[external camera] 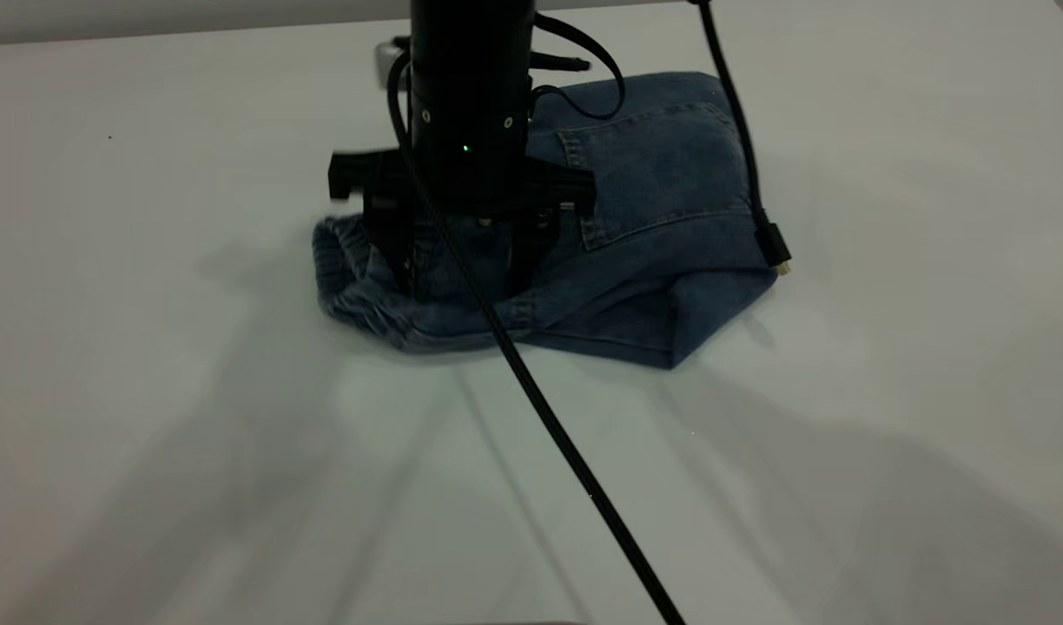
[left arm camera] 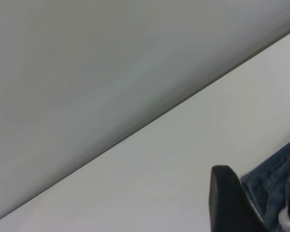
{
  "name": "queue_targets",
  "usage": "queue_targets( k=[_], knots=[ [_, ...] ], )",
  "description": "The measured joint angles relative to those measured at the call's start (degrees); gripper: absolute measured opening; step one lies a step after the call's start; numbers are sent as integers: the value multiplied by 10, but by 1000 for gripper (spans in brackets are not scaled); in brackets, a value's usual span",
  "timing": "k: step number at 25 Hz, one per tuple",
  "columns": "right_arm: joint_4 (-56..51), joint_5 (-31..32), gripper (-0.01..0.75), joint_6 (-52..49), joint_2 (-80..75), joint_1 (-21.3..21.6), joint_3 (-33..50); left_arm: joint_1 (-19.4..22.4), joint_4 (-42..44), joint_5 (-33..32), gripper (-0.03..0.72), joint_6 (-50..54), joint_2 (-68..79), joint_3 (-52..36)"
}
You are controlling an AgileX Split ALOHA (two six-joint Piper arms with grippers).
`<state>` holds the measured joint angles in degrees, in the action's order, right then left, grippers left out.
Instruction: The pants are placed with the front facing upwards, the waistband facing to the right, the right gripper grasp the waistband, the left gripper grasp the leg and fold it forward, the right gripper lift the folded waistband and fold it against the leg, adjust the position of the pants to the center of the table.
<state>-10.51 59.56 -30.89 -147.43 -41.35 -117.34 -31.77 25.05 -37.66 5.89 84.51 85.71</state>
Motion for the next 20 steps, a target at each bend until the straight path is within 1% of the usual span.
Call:
queue_targets(
  k=[2,5,12,15,20],
  knots=[
    [24,23,494,35,0,-8,-1,0,0,0,284,0,0,0],
    [56,50,494,54,1,-17,-2,0,0,0,284,0,0,0],
    [114,89,494,93,28,-22,3,0,0,5,284,0,-1,0],
    [138,98,494,120,70,-22,8,0,-1,6,284,0,-13,0],
    [151,102,494,172,183,-22,8,0,-16,5,284,0,-78,0]
  ],
)
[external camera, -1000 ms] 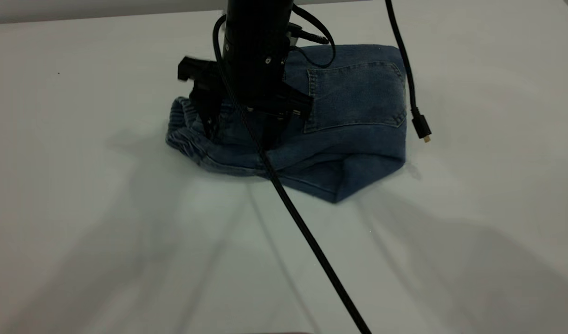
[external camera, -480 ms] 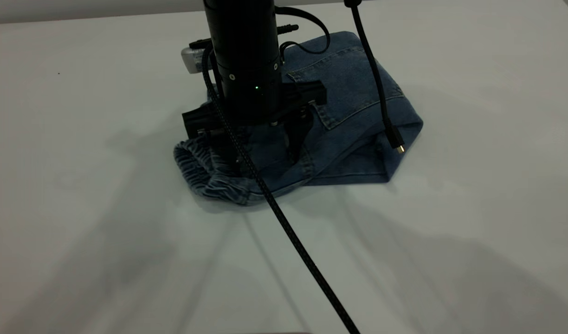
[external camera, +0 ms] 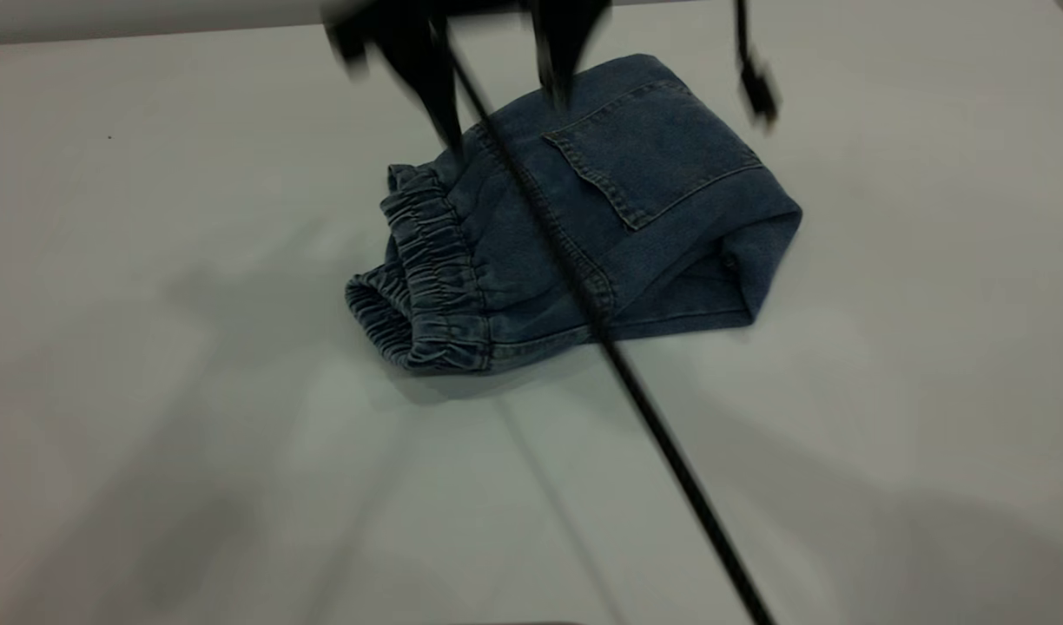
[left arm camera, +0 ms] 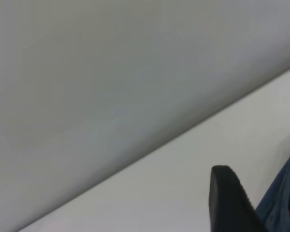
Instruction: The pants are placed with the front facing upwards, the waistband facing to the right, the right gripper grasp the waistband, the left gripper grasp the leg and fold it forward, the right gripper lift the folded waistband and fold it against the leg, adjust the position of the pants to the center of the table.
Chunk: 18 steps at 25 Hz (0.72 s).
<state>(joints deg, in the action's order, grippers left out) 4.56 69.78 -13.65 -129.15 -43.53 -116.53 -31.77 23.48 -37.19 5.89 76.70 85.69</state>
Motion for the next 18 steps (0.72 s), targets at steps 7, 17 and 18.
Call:
queue_targets(
  k=[7,17,18],
  knots=[
    [1,13,494,40,191,0,0,0,-25,-69,284,-7,-130,0],
    [2,26,494,82,469,0,27,0,-58,-284,284,-13,-260,1],
    [2,26,494,83,498,0,42,0,-67,-297,284,-13,-267,1]
  ],
)
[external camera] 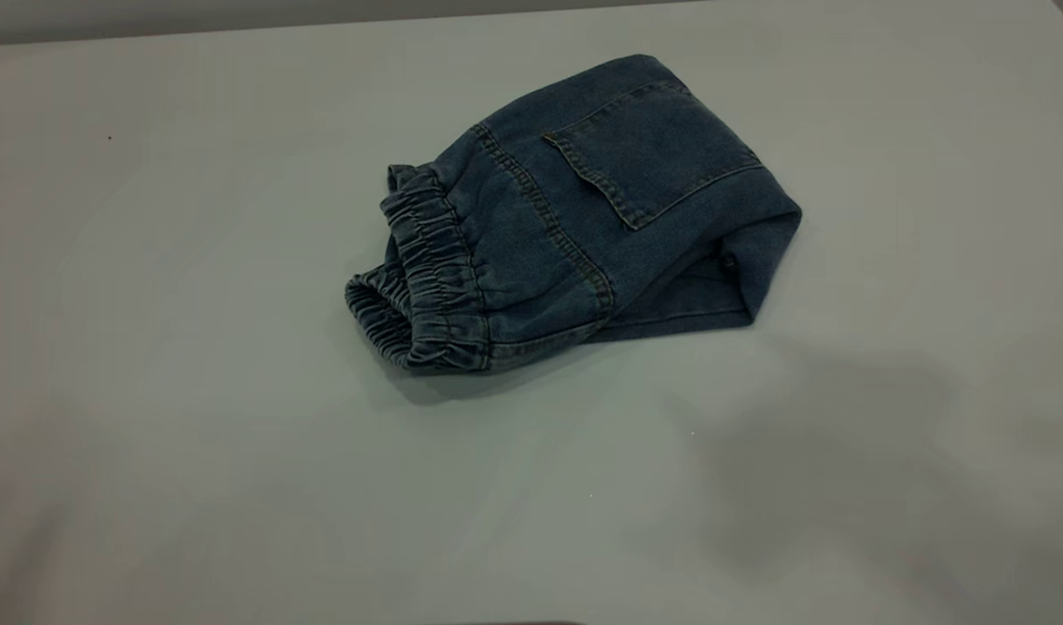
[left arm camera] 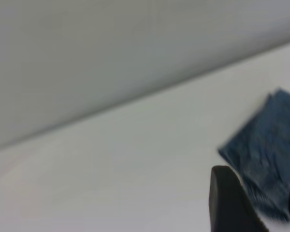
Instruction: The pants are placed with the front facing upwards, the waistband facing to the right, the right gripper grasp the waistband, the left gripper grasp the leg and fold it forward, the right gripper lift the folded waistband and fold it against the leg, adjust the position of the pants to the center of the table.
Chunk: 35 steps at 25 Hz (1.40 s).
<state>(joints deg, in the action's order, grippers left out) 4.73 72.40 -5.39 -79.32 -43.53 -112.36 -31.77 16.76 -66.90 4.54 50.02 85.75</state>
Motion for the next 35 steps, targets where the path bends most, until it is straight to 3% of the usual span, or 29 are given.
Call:
queue_targets(
  k=[8,24,31,35],
  knots=[
    [0,6,494,-8,199,0,220,0,-63,-3,284,-5,-28,-37],
    [2,-4,494,-63,556,0,682,0,-168,-3,284,-11,-177,-423],
    [3,-33,494,-69,643,0,818,0,-168,0,284,-11,-260,-515],
    [5,-67,494,-69,663,0,845,0,-171,0,284,-11,-289,-552]
  ],
)
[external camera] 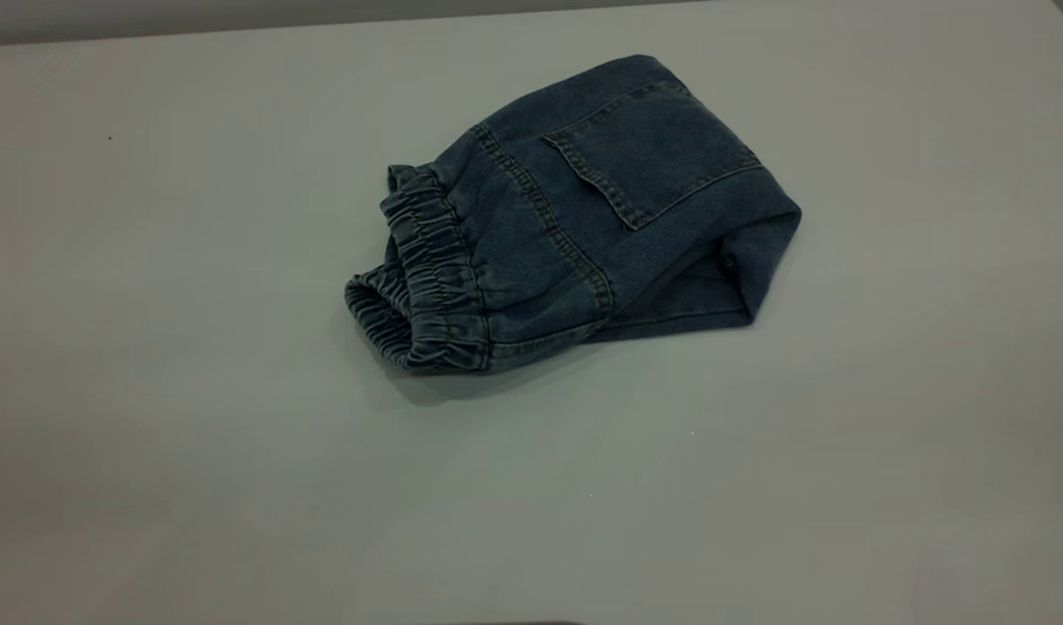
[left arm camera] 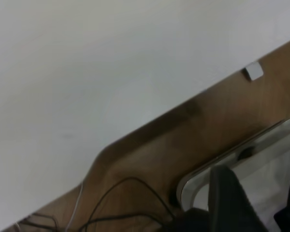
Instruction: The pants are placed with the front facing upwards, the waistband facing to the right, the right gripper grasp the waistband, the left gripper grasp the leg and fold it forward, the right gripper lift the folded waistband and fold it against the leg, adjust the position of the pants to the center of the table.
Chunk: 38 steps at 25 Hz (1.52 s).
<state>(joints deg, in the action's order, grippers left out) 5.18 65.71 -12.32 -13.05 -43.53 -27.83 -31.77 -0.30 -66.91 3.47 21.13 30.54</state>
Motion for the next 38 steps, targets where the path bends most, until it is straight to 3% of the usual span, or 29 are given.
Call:
queue_targets(
  k=[25,29,35,38],
  knots=[
    [-29,-11,494,16,4,6,7,0,3,31,284,-1,-9,-24],
    [-30,-11,494,17,7,94,7,51,0,31,284,-1,-10,-24],
    [-30,-11,494,17,49,334,7,195,3,32,284,-1,-39,-24],
    [-30,-10,494,18,99,397,7,243,3,32,284,-1,-64,-24]
  ],
)
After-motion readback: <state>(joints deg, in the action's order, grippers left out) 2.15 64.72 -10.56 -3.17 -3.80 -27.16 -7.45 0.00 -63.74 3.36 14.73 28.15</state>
